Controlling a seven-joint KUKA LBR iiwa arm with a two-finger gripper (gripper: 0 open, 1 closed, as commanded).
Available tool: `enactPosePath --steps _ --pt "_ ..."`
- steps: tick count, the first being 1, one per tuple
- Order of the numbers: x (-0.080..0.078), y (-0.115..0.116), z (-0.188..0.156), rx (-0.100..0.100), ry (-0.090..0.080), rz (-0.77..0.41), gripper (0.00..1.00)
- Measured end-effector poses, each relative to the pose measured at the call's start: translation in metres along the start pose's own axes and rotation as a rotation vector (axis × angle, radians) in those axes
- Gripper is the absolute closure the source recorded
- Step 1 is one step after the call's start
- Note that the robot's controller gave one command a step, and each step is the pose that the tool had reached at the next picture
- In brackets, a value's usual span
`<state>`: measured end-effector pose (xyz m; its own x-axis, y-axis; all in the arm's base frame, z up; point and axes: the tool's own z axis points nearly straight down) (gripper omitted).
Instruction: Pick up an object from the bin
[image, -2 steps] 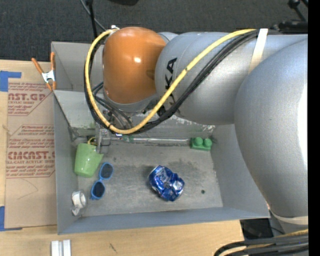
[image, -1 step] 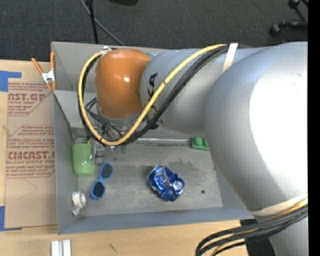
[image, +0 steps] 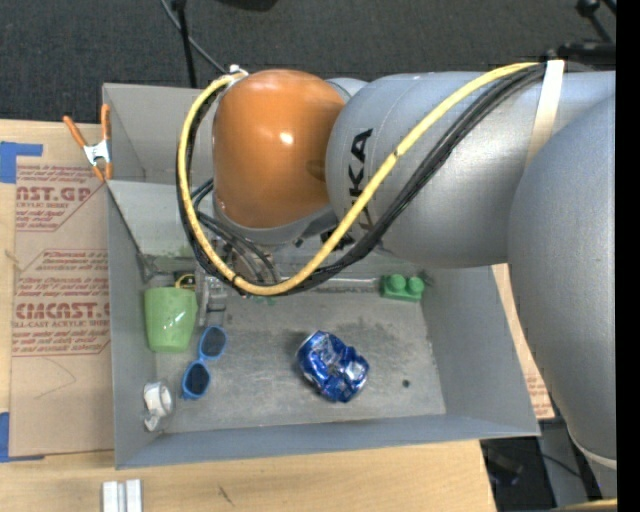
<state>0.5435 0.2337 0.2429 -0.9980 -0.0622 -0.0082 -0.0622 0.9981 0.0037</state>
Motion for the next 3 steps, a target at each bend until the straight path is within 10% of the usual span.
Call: enactPosePath --steps 1,2,3 --pt "-0.019 -0.012 0.089 0.005 0.014 0.001 1.0" --pt "-0.042 -0.001 -0.005 0.001 -0.003 -0.026 1.0" --pt "-0.031 0.003 0.079 0.006 0.012 0.256 1.0"
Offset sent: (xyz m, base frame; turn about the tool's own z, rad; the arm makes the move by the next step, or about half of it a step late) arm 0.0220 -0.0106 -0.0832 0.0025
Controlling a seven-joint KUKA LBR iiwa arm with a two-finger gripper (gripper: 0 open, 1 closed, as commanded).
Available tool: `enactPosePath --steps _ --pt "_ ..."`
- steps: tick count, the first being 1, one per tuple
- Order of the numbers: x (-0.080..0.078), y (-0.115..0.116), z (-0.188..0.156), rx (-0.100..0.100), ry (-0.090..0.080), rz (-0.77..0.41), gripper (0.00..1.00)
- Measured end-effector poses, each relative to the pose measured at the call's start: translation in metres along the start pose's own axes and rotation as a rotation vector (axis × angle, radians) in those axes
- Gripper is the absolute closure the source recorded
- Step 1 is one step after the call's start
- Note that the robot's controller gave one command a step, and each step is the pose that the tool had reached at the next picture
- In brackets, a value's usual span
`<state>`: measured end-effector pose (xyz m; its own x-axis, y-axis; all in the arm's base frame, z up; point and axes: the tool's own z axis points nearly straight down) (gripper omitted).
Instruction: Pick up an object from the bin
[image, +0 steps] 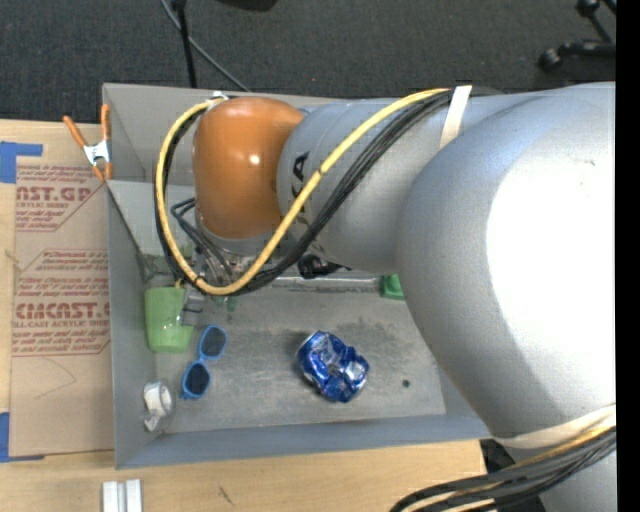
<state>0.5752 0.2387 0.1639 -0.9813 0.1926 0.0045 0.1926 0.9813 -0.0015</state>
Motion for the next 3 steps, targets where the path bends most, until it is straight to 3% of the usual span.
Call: enactPosePath --steps 1,2,3 --pt "-0.002 -0.003 -0.054 -0.006 -0.01 -0.018 1.0" --pt "0.001 -0.011 -0.001 0.002 -0.002 -0.023 1.0" --pt "0.012 -0.037 -0.051 -0.004 -0.01 -0.005 1.0"
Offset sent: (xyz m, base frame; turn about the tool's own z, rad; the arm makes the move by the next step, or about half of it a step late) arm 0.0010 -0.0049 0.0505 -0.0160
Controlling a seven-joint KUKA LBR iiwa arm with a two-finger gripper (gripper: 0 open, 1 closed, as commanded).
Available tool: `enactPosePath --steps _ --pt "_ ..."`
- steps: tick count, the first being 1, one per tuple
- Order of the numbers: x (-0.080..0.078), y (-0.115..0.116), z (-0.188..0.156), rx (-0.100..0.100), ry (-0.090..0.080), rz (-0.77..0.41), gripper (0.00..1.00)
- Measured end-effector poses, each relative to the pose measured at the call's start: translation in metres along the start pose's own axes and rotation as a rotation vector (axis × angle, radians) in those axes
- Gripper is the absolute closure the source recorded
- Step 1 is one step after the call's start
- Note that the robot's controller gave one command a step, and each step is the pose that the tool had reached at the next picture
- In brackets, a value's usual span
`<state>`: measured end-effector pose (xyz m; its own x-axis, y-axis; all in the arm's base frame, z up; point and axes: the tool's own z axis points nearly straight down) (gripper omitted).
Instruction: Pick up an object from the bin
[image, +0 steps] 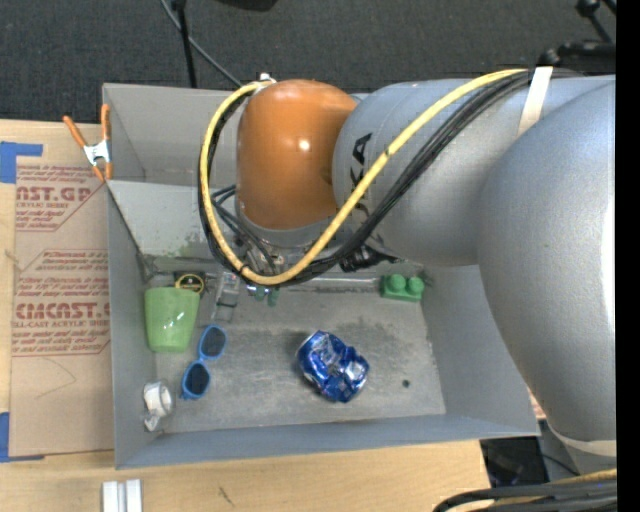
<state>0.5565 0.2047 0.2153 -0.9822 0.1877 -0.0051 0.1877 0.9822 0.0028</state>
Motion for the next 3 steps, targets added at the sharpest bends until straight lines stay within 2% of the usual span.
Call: enactPosePath --steps 1,2,3 --pt "0.009 0.011 0.052 0.006 0.007 0.377 1.0" --pt "-0.036 0.022 -0.022 -0.003 -0.004 0.347 1.0" --pt "-0.024 0.04 0.106 0.001 0.004 0.19 1.0"
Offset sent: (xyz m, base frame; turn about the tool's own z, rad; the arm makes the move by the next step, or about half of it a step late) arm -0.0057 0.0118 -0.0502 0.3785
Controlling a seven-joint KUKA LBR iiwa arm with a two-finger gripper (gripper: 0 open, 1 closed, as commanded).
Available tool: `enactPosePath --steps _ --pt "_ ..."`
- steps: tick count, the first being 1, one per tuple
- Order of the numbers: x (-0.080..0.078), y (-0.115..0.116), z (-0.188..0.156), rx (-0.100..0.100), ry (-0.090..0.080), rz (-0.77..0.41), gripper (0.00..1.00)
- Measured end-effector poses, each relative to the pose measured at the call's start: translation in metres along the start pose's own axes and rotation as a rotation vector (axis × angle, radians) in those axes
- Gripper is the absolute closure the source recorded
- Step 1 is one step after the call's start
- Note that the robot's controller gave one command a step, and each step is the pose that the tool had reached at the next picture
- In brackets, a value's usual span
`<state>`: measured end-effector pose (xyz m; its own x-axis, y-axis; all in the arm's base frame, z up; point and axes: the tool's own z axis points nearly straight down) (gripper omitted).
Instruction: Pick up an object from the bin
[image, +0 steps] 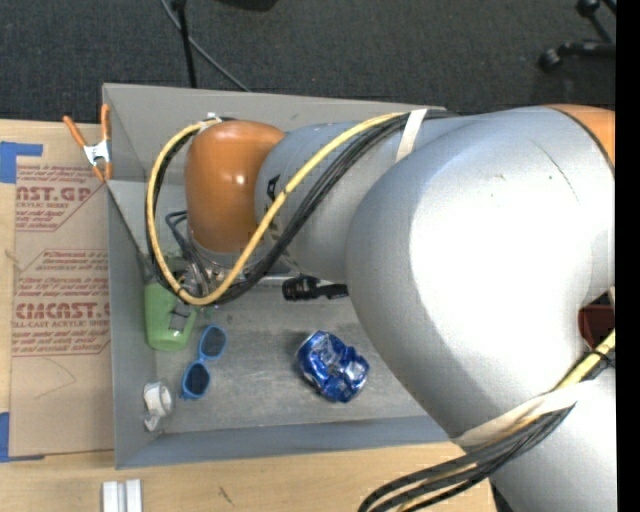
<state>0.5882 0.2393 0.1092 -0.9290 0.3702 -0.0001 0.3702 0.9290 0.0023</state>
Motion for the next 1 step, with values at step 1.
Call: enactPosePath --steps 1 --pt "0.0008 -0.0393 -0.1164 -0.002 -0.008 -0.064 1.0"
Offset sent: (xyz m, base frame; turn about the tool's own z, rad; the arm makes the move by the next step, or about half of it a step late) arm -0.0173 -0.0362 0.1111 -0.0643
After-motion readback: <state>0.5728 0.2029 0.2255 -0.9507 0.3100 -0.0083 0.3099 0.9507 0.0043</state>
